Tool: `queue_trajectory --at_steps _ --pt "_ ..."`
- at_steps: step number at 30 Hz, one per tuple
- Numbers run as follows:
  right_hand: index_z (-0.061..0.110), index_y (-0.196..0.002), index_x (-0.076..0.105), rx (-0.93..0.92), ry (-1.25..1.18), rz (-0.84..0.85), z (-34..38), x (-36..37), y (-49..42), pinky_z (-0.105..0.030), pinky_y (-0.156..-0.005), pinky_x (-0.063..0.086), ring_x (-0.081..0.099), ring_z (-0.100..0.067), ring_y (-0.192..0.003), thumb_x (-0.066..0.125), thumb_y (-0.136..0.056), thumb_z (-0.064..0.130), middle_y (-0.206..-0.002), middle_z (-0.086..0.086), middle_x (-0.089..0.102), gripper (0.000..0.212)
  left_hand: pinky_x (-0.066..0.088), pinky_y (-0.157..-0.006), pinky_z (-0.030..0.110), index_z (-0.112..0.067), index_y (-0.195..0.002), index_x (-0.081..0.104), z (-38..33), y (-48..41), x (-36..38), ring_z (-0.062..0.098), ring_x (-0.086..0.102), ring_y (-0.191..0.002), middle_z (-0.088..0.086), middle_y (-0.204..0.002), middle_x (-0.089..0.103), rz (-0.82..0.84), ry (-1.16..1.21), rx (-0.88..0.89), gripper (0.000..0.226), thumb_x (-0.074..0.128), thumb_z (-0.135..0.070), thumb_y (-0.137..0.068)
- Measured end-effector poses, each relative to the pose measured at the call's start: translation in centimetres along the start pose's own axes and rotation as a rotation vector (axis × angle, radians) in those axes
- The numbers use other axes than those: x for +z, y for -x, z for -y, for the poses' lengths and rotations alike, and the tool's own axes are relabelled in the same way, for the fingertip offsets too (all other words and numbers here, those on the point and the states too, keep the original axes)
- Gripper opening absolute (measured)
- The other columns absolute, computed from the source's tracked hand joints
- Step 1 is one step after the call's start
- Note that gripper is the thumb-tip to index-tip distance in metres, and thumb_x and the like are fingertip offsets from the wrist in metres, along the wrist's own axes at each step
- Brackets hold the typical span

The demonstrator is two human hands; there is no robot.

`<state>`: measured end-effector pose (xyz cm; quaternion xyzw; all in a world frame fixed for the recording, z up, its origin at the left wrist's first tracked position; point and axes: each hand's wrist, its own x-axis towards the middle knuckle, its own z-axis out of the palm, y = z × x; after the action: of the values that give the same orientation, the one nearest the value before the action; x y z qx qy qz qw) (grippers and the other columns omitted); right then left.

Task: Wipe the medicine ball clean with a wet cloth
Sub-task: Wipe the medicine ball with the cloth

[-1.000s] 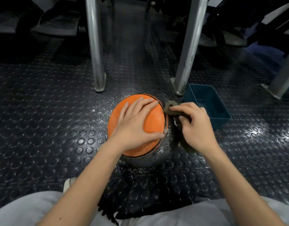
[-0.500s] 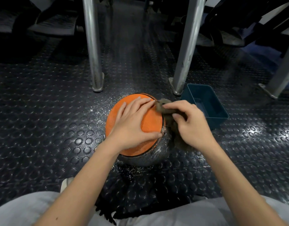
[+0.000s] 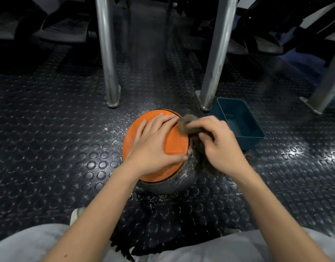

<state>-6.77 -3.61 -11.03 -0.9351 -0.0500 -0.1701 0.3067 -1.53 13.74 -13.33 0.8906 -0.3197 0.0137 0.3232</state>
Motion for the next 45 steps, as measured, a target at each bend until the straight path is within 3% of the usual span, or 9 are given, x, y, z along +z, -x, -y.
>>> queue_trajectory --at_steps 3,11,18,22,26,29,32,38,45 --pt "0.028 -0.098 0.069 -0.174 0.014 0.213 0.9 -0.8 0.0 -0.021 -0.083 0.034 0.042 -0.016 -0.090 0.047 -0.087 -0.003 -0.104 0.021 0.053 0.039 -0.007 -0.111 0.022 -0.036 -0.144 0.027 0.2 0.0 -0.1 -0.002 0.007 -0.139 -0.022 -0.147 0.024 -0.012 0.014 -0.013 0.098 0.067 -0.069 -0.061" --pt "0.024 -0.110 0.065 0.197 0.106 -0.041 -2.2 0.4 0.0 -0.026 -0.089 0.037 0.051 -0.027 -0.104 0.049 -0.088 -0.007 -0.111 0.006 0.058 0.042 -0.012 -0.111 0.023 -0.034 -0.146 0.022 -0.3 0.0 0.1 -0.002 0.002 -0.140 -0.020 -0.150 0.019 0.024 -0.001 0.019 0.093 0.071 -0.057 -0.071" --pt "0.043 -0.091 0.064 -0.090 -0.026 0.402 0.3 -3.0 0.0 -0.020 -0.091 0.034 0.049 -0.017 -0.098 0.057 -0.086 -0.006 -0.103 0.021 0.056 0.050 -0.010 -0.108 0.018 -0.035 -0.144 0.028 0.2 0.0 0.0 -0.011 0.004 -0.134 -0.022 -0.147 0.023 -0.004 0.032 -0.004 0.098 0.071 -0.065 -0.061" --pt "0.041 -0.084 0.061 0.065 0.071 0.173 -1.7 -2.2 -0.1 -0.009 -0.080 0.031 0.048 -0.022 -0.095 0.053 -0.084 -0.012 -0.095 0.024 0.053 0.053 -0.011 -0.111 0.024 -0.034 -0.146 0.023 0.1 -0.1 -0.1 -0.003 0.002 -0.139 -0.021 -0.149 0.020 0.015 0.012 0.006 0.093 0.072 -0.058 -0.070" --pt "0.024 -0.095 0.066 0.130 0.176 -0.058 -1.5 0.1 0.4 -0.024 -0.077 0.033 0.046 -0.022 -0.090 0.048 -0.085 -0.011 -0.097 0.018 0.051 0.041 -0.012 -0.111 0.023 -0.035 -0.146 0.024 0.1 -0.1 0.0 -0.002 0.003 -0.140 -0.021 -0.149 0.020 0.004 0.009 0.000 0.092 0.072 -0.058 -0.070" --pt "0.023 -0.098 0.068 -0.057 0.086 0.113 0.0 -0.8 0.4 -0.009 -0.081 0.029 0.046 -0.019 -0.088 0.054 -0.084 -0.010 -0.098 0.017 0.053 0.038 -0.008 -0.111 0.023 -0.036 -0.143 0.029 0.4 0.0 0.0 -0.003 0.007 -0.139 -0.023 -0.146 0.025 -0.027 0.027 -0.030 0.100 0.066 -0.071 -0.057" --pt "0.030 -0.091 0.070 -0.090 0.020 0.337 0.3 -2.5 0.2 -0.012 -0.085 0.032 0.048 -0.018 -0.093 0.058 -0.084 -0.007 -0.098 0.021 0.054 0.040 -0.006 -0.112 0.025 -0.036 -0.142 0.031 0.6 0.1 -0.3 -0.003 0.009 -0.138 -0.023 -0.145 0.027 -0.031 0.049 -0.035 0.102 0.061 -0.072 -0.052" --pt "0.025 -0.095 0.069 0.170 0.126 -0.018 -3.0 -0.5 -0.2 -0.032 -0.088 0.041 0.054 -0.029 -0.098 0.053 -0.083 -0.012 -0.096 0.010 0.057 0.042 -0.010 -0.111 0.024 -0.035 -0.144 0.028 0.3 0.0 0.0 -0.002 0.007 -0.138 -0.022 -0.146 0.024 -0.020 0.018 -0.010 0.096 0.058 -0.068 -0.059" --pt "0.021 -0.097 0.070 -0.073 0.067 0.082 0.5 -0.8 0.2 -0.003 -0.083 0.027 0.048 -0.018 -0.092 0.054 -0.082 -0.012 -0.097 0.009 0.055 0.040 -0.006 -0.109 0.021 -0.035 -0.143 0.031 -0.2 0.1 0.5 -0.001 0.008 -0.139 -0.022 -0.146 0.026 -0.048 -0.007 -0.019 0.094 0.056 -0.068 -0.059"
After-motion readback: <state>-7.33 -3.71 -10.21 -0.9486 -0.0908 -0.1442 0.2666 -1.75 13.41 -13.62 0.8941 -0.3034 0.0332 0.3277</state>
